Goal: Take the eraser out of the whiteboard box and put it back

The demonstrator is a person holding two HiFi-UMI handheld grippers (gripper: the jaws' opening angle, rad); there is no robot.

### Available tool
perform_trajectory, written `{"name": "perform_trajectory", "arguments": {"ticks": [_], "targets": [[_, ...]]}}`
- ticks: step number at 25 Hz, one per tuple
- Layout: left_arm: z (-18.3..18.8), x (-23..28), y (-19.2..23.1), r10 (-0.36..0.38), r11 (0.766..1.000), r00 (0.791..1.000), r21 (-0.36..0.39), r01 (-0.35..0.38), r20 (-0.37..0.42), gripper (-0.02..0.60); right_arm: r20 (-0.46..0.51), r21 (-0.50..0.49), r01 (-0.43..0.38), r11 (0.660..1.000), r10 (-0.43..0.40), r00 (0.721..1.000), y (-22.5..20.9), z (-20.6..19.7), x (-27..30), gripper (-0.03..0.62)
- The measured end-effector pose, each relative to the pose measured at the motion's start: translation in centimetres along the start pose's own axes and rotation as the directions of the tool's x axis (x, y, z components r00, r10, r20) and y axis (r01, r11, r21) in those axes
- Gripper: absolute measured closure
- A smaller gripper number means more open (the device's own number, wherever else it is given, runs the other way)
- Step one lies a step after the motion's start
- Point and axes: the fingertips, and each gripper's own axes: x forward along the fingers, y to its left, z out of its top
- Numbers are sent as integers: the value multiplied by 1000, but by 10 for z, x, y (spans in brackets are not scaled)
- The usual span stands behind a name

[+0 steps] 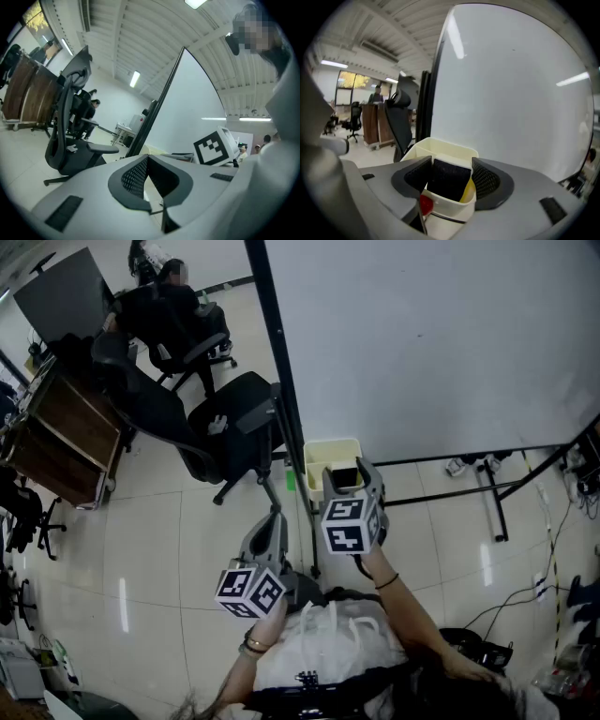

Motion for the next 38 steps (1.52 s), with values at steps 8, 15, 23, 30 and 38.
{"name": "perform_trajectory", "arguments": {"ticks": [8, 15, 23, 30, 38], "targets": [[1, -1, 1, 6, 1000, 1000, -4, -6, 2, 597, 122, 105, -58, 993, 45, 991, -14, 24, -29, 318], [-7, 6, -12, -63, 998, 996, 25, 65, -55, 597, 268, 100, -66, 993, 36, 963, -39, 88, -85, 319], [-5, 11, -21, -84, 995, 996, 57, 86, -36, 597, 271, 100, -89, 991, 59, 961, -35, 90, -87, 319], [-7, 9, -16, -65, 997, 997, 44, 67, -44, 597, 365, 104, -74, 992, 31, 931, -41, 118, -84, 319], [-5, 6, -11, -46, 999, 999, 23, 47, -27, 597, 257, -2, 7, 1000, -7, 966, -24, 79, -1, 318]]}}
